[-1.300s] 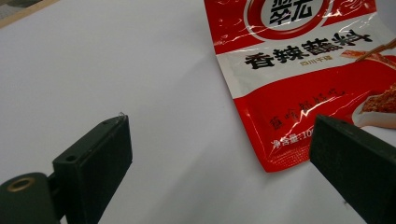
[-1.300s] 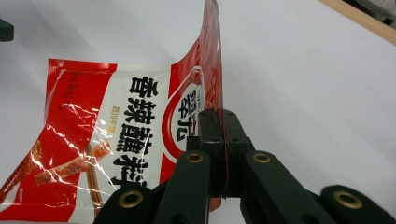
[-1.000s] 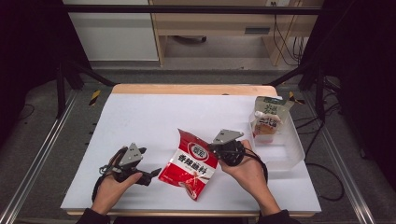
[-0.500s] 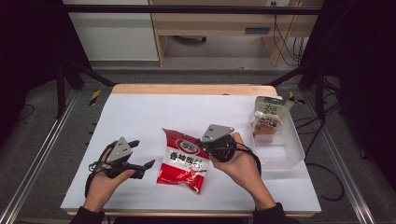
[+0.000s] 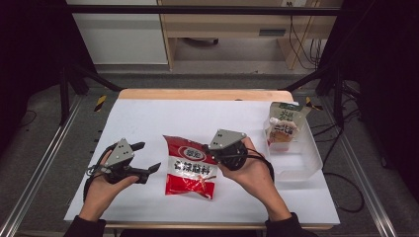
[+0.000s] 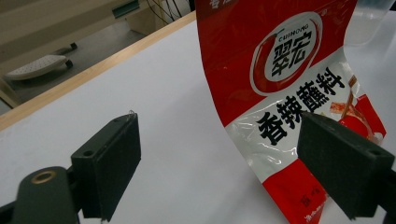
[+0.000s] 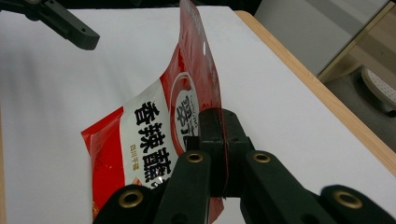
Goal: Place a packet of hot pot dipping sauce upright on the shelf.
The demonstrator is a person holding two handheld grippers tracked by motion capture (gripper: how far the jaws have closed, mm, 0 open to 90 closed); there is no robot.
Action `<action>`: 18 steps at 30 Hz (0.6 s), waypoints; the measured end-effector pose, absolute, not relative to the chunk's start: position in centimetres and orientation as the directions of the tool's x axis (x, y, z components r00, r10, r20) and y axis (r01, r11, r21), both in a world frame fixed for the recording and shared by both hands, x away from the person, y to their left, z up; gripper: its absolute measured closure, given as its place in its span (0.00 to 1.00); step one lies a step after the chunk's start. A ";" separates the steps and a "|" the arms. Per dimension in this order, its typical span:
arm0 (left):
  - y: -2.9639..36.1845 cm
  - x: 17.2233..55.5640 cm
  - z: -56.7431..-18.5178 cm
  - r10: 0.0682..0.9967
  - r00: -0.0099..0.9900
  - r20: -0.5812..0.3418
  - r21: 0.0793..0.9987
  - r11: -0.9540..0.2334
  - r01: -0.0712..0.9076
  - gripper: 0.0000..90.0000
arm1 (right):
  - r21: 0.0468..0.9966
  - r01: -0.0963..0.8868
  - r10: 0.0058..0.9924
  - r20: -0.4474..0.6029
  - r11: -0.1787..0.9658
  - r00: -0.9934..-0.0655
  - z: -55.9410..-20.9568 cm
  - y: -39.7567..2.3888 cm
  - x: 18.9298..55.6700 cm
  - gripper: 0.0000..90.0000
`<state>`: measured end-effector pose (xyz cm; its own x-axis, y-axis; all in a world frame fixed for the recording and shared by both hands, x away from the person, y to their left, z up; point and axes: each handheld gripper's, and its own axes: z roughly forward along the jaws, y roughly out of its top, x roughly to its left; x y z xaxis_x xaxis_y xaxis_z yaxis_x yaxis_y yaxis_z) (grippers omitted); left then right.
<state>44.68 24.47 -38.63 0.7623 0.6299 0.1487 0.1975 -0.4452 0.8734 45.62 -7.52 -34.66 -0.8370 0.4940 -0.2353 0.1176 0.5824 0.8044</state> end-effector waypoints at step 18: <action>22.2 47.4 -37.2 0.542 0.821 0.181 0.851 -0.505 0.146 0.24 | 0.824 0.071 0.469 -0.246 0.562 -0.848 -33.5 -6.6 45.5 1.00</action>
<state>47.40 22.22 -37.21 0.8209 0.5416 0.1813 0.1456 -0.5054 0.8505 45.51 -6.57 -33.46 -0.8484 0.4688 -0.2460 0.0715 0.5619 0.8241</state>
